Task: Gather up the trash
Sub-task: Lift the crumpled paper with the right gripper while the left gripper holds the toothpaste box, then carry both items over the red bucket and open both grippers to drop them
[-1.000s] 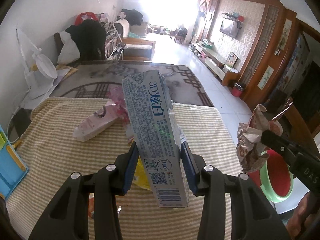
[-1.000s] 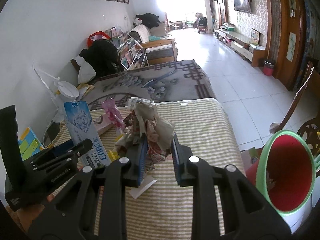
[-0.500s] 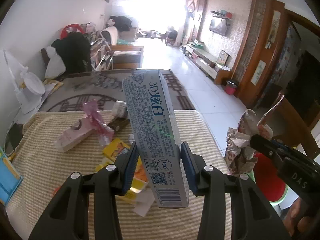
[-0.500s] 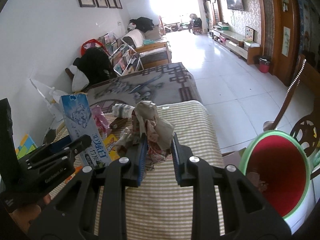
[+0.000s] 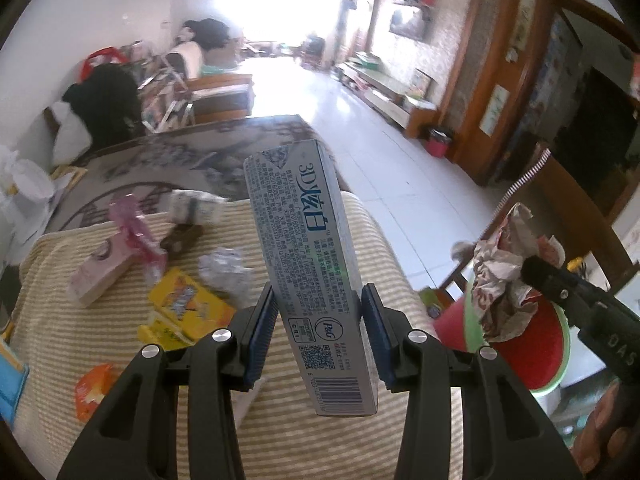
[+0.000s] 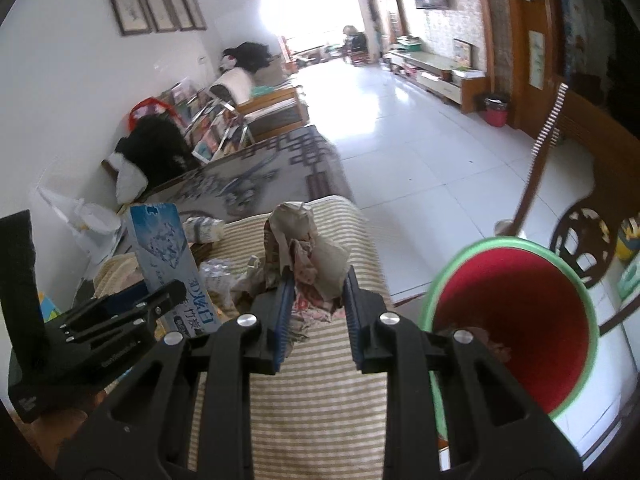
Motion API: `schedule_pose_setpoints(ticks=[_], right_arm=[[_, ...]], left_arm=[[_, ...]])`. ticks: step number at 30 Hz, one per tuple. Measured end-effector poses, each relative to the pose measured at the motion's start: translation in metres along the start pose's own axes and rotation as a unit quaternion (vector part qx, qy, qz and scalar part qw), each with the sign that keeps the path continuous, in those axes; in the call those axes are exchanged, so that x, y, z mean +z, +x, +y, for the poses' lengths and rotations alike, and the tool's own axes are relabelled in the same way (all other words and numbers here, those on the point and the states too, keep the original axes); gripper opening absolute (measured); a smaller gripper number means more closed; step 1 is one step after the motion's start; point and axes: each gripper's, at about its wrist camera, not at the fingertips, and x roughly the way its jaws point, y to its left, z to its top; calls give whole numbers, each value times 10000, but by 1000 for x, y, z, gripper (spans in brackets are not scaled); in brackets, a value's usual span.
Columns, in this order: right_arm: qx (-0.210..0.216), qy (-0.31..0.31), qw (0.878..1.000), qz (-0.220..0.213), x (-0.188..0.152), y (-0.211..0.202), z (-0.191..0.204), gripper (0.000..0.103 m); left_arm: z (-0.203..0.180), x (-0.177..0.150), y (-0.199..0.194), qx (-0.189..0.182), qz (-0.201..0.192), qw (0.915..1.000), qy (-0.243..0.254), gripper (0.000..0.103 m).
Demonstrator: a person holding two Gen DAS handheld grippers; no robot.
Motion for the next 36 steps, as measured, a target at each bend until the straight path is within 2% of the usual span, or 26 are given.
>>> schedule_pose_setpoints(ticks=[12, 24, 29, 36], right_arm=[[-590, 632, 9960, -208, -4, -32, -79, 25], [-1233, 1475, 9812, -185, -16, -50, -176, 25], [-1285, 1620, 9784, -77, -21, -46, -192, 25], [-1245, 1703, 9775, -41, -25, -46, -196, 25]], left_arm=[[-99, 2, 9, -639, 31, 9946, 817, 41], [-166, -7, 42, -1358, 514, 9809, 1292, 41], [-190, -9, 60, -1567, 670, 9737, 1511, 41], [-214, -12, 96, -1524, 1185, 9652, 1762, 41]])
